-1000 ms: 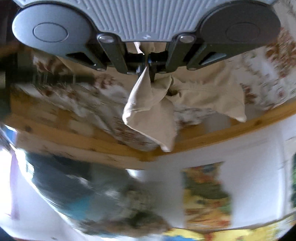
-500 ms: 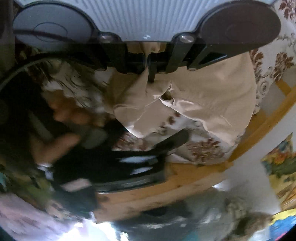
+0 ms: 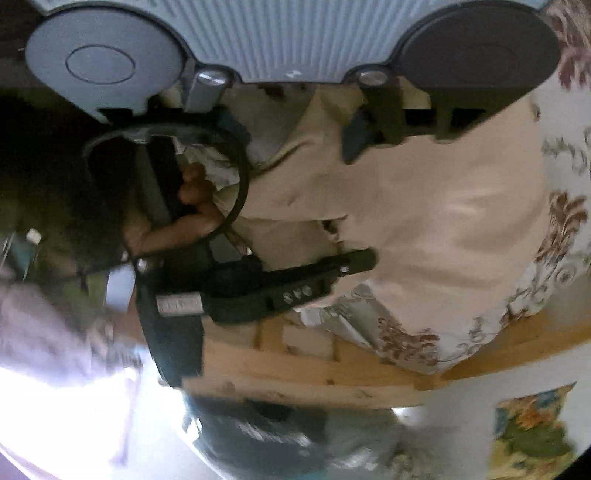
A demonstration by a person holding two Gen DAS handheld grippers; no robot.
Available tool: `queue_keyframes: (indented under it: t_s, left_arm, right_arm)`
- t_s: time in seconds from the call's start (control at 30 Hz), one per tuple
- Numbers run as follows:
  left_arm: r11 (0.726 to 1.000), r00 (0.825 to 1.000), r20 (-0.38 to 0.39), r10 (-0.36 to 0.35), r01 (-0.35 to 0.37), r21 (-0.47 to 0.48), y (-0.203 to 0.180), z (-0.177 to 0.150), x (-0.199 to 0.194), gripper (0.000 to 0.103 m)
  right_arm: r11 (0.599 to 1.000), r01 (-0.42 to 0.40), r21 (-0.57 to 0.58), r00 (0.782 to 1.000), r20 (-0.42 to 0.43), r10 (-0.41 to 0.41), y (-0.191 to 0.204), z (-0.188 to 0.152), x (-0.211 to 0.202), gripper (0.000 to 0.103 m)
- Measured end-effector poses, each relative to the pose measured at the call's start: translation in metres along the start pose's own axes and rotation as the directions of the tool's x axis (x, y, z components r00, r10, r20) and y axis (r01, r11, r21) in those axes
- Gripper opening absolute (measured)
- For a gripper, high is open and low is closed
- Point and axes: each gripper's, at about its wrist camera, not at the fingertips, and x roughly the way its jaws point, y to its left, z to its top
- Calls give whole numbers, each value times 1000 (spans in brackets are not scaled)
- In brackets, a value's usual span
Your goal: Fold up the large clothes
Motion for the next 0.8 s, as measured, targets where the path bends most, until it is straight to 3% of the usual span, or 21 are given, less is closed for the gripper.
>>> queue_keyframes:
  t_s: [0.1,0.2,0.3,0.4,0.57,0.7,0.77,0.8]
  left_arm:
    - [998,997,72,-8,12,-61,13,-5,-33,67]
    - [986,974,208,91,-59,-156,31,-1,-64,71]
    - [944,941,249,227,-150,-295,60,3,-78,78]
    - [891,945,168,280,-192,-411,91,2,-70,78]
    - [838,969,31,246,-196,-509,123,-11,-34,78]
    - [830,973,-59,222,-220,-512,120,-24,-12,80]
    - [838,972,-72,222,-228,-495,121,-25,-9,80]
    - [845,972,-80,221,-232,-481,120,-24,-7,79]
  right_arm:
    - [993,45,-106,999,26,-43,10,3,-4,2]
    - [971,101,-216,995,34,-96,13,8,-5,2]
    - [910,191,-367,982,63,-181,13,9,-1,1]
    - [856,251,-451,967,91,-236,5,11,10,2]
    - [808,300,-508,950,86,-299,-7,-2,25,2]
    - [794,329,-511,940,101,-325,-12,-8,28,5]
    - [793,360,-492,929,116,-350,-10,-5,24,24]
    - [799,372,-473,926,126,-356,-9,-1,18,26]
